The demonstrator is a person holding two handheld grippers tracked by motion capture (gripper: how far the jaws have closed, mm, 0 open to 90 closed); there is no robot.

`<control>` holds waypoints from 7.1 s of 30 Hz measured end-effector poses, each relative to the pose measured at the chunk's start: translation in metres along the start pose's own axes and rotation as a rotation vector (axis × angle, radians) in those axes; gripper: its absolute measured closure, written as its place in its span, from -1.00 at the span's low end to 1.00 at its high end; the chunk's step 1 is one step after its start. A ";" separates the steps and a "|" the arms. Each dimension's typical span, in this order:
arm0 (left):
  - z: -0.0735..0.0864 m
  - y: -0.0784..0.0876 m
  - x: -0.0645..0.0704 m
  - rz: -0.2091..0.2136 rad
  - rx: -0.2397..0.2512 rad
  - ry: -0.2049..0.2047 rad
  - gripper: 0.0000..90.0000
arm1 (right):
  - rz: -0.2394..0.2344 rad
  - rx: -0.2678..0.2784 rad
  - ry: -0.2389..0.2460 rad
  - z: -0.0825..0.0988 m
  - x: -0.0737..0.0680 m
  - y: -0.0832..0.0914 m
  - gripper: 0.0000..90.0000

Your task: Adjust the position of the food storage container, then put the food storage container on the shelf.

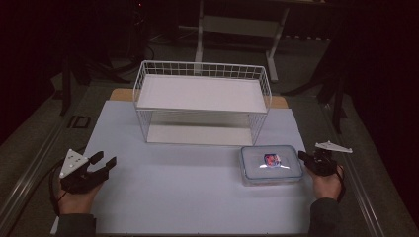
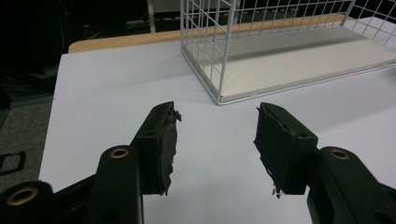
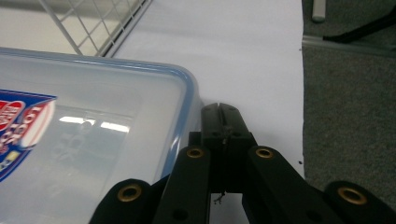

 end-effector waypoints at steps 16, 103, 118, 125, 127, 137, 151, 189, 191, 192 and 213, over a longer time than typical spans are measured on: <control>-0.001 0.000 0.001 0.005 0.001 -0.005 0.06 | -0.167 -0.037 0.158 0.001 -0.059 0.000 1.00; -0.006 -0.014 0.032 0.101 -0.035 -0.085 0.01 | 0.105 0.313 0.451 -0.056 -0.183 0.123 0.20; -0.017 -0.015 0.056 0.190 0.001 -0.076 -0.03 | -0.079 0.314 0.403 -0.057 -0.214 0.127 -0.08; -0.028 -0.016 0.078 0.244 0.013 -0.089 -0.04 | -0.117 0.277 0.372 -0.046 -0.212 0.097 -0.09; -0.033 -0.015 0.085 0.253 0.024 -0.096 -0.04 | -0.124 0.278 0.370 -0.044 -0.212 0.092 -0.10; -0.051 -0.016 0.122 0.307 0.051 -0.143 -0.09 | -0.185 0.209 0.342 -0.026 -0.214 0.060 -0.13; -0.040 -0.061 0.150 0.385 -0.108 -0.085 -0.34 | -0.358 0.072 0.280 -0.010 -0.217 0.017 -0.26; -0.002 -0.098 0.157 0.636 -0.406 0.206 -0.71 | -0.739 -0.231 -0.074 0.017 -0.212 -0.032 -0.50; -0.003 -0.095 0.157 0.633 -0.408 0.207 -0.65 | -0.745 -0.233 -0.084 0.017 -0.211 -0.032 -0.46; -0.003 -0.094 0.157 0.634 -0.421 0.215 -0.60 | -0.752 -0.234 -0.087 0.018 -0.210 -0.031 -0.44; -0.006 -0.060 0.148 0.603 -0.334 0.257 0.07 | -0.715 -0.129 -0.001 0.019 -0.214 0.002 0.08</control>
Point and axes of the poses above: each handheld gripper's, and its own axes: y roughly backward along the jaws, z roughly out of its underside, x roughly to its right, the point moved 6 cm from there along -y, roughly forward along the jaws, and after that the axes turned 8 degrees about -x, right-handed, at the moved point
